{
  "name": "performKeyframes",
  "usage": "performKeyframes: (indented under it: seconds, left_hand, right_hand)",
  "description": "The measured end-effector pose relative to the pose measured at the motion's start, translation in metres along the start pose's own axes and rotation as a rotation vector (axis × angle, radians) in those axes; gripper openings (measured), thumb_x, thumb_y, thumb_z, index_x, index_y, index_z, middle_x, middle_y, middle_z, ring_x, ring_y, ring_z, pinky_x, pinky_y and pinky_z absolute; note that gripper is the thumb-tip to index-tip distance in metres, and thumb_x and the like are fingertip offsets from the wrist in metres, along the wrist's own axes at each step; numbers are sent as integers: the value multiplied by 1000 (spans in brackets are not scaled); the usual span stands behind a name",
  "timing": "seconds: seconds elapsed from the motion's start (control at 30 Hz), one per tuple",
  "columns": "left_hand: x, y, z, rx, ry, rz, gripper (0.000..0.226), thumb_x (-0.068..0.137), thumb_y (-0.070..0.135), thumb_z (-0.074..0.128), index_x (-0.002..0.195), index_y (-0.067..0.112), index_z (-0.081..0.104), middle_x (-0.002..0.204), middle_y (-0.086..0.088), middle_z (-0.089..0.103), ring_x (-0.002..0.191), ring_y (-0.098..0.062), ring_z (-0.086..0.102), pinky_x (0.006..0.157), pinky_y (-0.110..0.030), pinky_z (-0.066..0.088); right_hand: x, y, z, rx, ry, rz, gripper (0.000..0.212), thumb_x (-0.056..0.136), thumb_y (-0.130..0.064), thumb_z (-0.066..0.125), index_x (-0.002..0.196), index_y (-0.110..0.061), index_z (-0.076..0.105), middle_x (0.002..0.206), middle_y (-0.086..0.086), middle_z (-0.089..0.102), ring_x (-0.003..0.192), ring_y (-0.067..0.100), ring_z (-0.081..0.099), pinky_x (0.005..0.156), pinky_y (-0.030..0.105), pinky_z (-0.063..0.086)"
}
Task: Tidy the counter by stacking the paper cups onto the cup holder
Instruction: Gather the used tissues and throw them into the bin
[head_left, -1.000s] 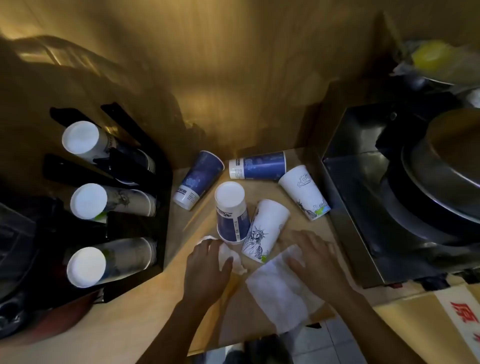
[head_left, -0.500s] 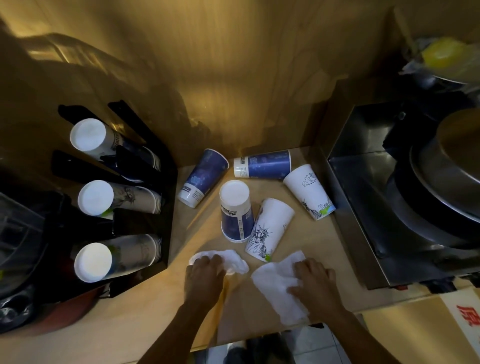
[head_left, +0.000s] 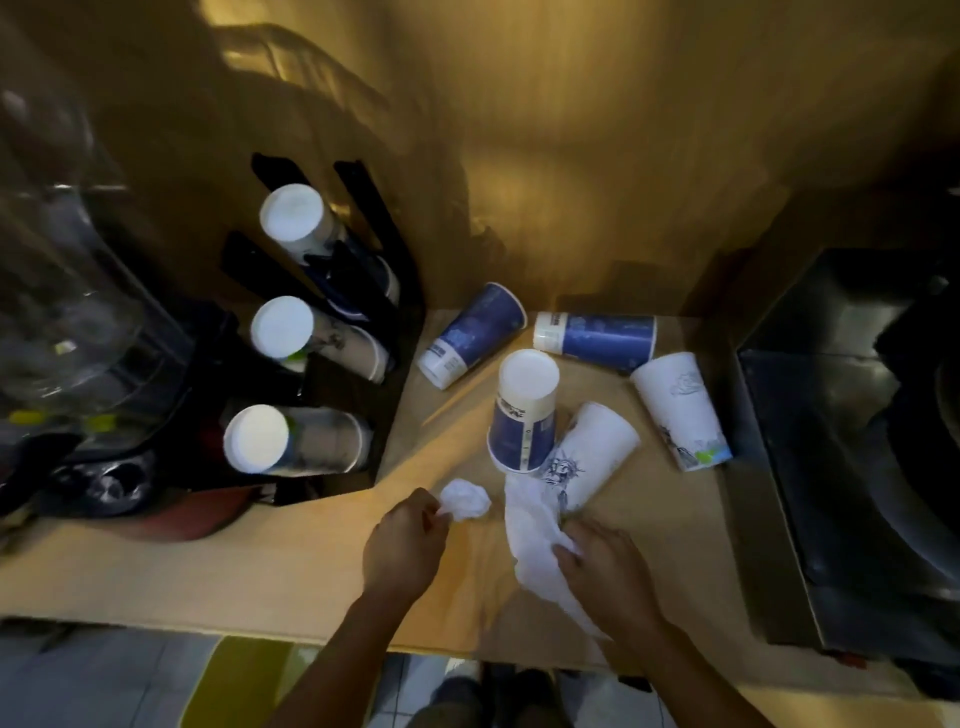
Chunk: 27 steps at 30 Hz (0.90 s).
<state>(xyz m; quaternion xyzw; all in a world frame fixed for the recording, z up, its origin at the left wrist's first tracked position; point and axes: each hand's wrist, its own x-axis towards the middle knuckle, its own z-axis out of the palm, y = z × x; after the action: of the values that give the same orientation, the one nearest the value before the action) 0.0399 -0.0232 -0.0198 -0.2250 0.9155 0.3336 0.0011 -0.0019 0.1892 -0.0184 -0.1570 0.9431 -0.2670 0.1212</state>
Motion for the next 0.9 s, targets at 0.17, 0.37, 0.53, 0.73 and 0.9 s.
performKeyframes:
  seconds: [0.17, 0.37, 0.53, 0.73, 0.9]
  left_hand:
    - [-24, -13, -26, -64, 142, -101, 12, 86, 23, 60, 85, 12, 57, 71, -6, 63, 73, -32, 61, 59, -32, 41]
    - [-68, -43, -50, -117, 208, -142, 12, 83, 25, 64, 78, 18, 55, 58, 2, 55, 60, -25, 57, 54, -34, 43]
    - [-98, -78, -63, -225, 281, -226, 18, 84, 25, 65, 71, 21, 51, 52, 5, 49, 54, -18, 50, 49, -29, 35]
    - [-144, -137, -90, -258, 362, -397, 11, 84, 28, 64, 80, 19, 60, 59, 5, 58, 60, -21, 58, 54, -33, 43]
    - [-185, -191, -101, -279, 436, -618, 14, 86, 28, 61, 75, 24, 53, 56, 11, 51, 51, -1, 47, 43, -12, 35]
  right_hand:
    - [19, -38, 8, 13, 8, -250, 11, 85, -21, 58, 88, -12, 62, 83, 14, 69, 73, 27, 61, 61, 28, 36]
    - [28, -97, 26, 39, -109, -421, 18, 91, -28, 46, 92, -14, 56, 85, 11, 66, 77, 29, 59, 62, 28, 34]
    - [6, -132, 44, 23, -115, -524, 19, 91, -31, 45, 94, -17, 58, 85, 8, 67, 77, 26, 60, 63, 27, 35]
    - [-34, -184, 82, -206, -194, -665, 19, 68, -24, 78, 68, -19, 59, 57, 2, 64, 52, 17, 60, 48, 24, 37]
    - [-57, -223, 143, -195, -359, -667, 17, 86, -21, 58, 74, -10, 55, 67, 17, 58, 63, 27, 56, 55, 28, 34]
